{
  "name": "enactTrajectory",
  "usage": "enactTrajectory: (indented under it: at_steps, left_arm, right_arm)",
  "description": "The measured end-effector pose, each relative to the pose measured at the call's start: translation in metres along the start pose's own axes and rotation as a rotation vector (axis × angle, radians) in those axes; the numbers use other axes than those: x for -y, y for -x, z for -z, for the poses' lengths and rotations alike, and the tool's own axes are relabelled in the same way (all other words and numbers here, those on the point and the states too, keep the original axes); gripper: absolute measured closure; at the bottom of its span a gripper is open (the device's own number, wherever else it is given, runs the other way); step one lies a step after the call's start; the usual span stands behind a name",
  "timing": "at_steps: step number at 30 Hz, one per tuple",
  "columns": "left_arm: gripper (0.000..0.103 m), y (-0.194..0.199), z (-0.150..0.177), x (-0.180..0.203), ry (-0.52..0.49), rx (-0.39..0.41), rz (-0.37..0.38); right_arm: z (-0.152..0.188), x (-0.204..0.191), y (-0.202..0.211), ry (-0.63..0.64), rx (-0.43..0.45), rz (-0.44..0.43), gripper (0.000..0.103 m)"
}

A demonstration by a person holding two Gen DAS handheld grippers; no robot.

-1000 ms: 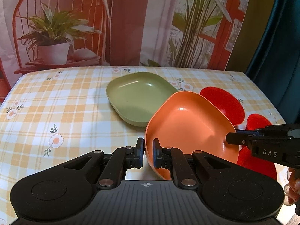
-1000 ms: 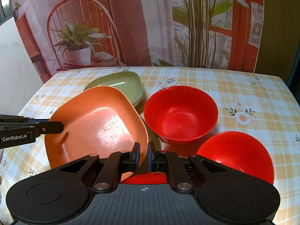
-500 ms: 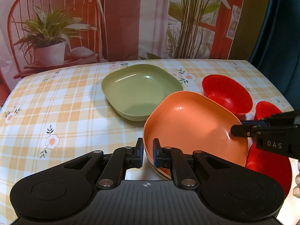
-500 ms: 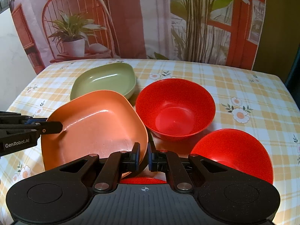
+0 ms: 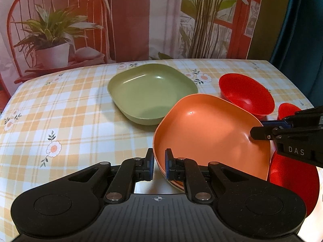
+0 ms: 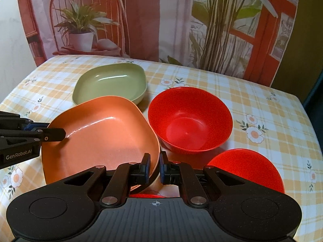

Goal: Organize plates and bowls

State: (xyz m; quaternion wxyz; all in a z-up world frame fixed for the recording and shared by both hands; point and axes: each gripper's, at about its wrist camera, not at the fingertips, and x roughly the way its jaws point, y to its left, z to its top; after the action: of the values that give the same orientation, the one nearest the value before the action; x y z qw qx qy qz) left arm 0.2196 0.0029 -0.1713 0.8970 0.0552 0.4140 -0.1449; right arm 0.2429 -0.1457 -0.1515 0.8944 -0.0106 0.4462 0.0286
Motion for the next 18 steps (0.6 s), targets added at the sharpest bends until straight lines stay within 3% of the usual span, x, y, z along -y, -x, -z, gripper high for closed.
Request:
enactTrajectory:
  at_steps: [9,18]
  left_arm:
    - [0.091,0.0021,-0.0001,-0.0014,0.014,0.004,0.011]
    - [0.09,0.0051,-0.0004,-0.0015,0.021,0.014,0.014]
  right_arm:
    - [-0.0014,0.0026,0.0002,-0.019,-0.005,-0.01,0.093]
    - [-0.0018,0.008,0.0042,-0.054,-0.001,-0.029,0.086]
